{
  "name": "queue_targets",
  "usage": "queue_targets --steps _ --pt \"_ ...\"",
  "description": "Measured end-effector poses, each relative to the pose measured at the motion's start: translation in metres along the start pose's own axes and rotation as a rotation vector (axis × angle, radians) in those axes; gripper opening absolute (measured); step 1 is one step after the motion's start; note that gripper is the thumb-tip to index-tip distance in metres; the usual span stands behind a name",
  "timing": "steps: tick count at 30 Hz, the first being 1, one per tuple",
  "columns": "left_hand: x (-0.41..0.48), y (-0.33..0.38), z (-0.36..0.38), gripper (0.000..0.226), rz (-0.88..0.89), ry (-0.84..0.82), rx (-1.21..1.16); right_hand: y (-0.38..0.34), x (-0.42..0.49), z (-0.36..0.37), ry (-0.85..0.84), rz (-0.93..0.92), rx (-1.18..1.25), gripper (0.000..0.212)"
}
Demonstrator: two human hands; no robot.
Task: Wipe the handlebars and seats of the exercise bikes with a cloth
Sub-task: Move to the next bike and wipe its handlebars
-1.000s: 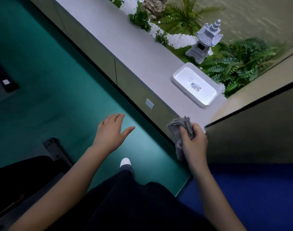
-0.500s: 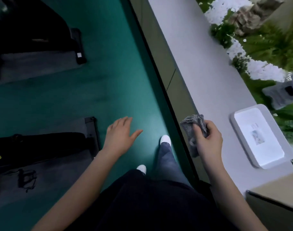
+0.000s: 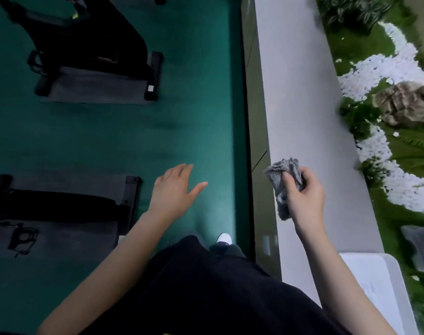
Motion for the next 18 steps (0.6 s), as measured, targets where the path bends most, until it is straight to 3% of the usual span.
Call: queue_targets --steps 10,18 --pt "0.076 -0.018 0.000 0.068 -0.157 0.021 -0.015 -0.009 0.079 0.058 -0.083 -0.018 -0.005 0.004" --pt "0.197 -0.061 -0.011 0.066 -0.188 0.017 -0.056 -0.072 0.155 0.155 -0.125 -0.073 -0.013 0.002"
Point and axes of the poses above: each hand's wrist, its own x-axis towards the middle knuckle, its own z-axis out of the palm, y = z × x, the point moved 4 cm from there along x, towards the middle knuckle, and after that the axes turned 11 degrees about y, right-handed, at the moved point
